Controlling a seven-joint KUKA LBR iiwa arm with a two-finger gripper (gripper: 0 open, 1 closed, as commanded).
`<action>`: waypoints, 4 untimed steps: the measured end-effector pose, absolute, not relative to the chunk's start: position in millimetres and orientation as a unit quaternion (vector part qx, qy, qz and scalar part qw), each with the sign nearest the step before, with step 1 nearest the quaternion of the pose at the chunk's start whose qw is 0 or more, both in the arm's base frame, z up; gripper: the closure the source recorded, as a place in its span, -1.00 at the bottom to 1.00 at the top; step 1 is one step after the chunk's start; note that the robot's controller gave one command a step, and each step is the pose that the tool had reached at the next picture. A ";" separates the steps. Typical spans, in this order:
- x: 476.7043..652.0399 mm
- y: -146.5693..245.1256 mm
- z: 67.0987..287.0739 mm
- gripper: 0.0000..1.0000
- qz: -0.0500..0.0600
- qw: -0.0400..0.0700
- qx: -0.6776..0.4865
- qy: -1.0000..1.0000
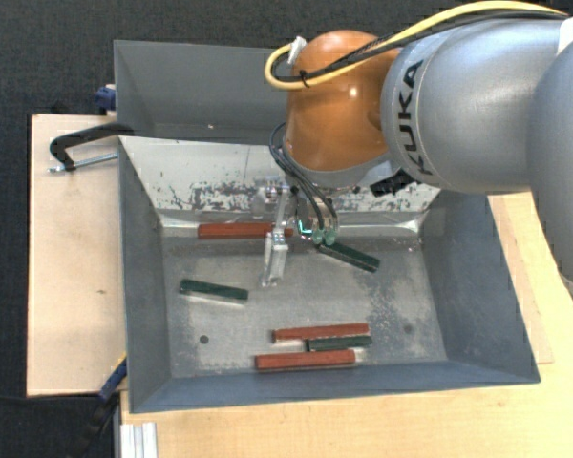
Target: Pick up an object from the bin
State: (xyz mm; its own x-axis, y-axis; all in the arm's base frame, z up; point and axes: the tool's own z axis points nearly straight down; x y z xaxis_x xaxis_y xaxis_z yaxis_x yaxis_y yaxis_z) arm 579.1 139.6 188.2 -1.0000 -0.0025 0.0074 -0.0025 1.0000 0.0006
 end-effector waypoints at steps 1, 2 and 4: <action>580.9 139.0 193.0 -1.00 -0.001 -0.001 0.000 -1.000; 561.7 156.4 154.9 -1.00 -0.001 -0.003 0.046 -0.999; 571.6 213.6 71.1 1.00 -0.001 -0.002 0.144 -0.990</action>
Offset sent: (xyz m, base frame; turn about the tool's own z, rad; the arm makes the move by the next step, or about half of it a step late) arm -0.0623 0.0548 -0.1182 -0.2860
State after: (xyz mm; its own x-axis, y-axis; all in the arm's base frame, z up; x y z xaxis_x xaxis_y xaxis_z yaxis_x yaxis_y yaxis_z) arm 571.6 213.6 71.1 -0.9585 -0.2850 -0.0039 -0.2850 0.9585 0.0021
